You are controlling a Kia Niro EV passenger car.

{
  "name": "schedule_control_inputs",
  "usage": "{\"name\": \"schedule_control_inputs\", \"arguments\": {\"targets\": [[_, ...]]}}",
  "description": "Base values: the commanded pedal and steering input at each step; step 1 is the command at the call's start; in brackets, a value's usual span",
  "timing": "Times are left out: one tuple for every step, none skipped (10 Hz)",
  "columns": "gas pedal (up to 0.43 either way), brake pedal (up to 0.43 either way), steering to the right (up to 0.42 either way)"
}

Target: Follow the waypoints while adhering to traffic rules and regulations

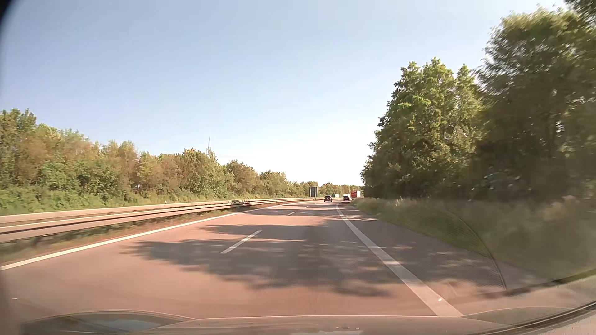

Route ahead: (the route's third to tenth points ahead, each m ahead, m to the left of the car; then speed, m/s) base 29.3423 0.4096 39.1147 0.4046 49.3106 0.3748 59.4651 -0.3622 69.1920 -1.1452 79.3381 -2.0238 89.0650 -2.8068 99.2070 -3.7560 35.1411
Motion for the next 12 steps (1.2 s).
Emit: {"name": "schedule_control_inputs", "arguments": {"targets": [[0.358, 0.012, 0.005], [0.358, 0.012, 0.005], [0.370, 0.012, 0.005], [0.370, 0.012, 0.005], [0.370, 0.012, 0.005], [0.370, 0.012, 0.005], [0.370, 0.012, 0.006], [0.370, 0.012, 0.008], [0.370, 0.012, 0.009], [0.370, 0.012, 0.009], [0.370, 0.012, 0.009], [0.370, 0.012, 0.009]]}}
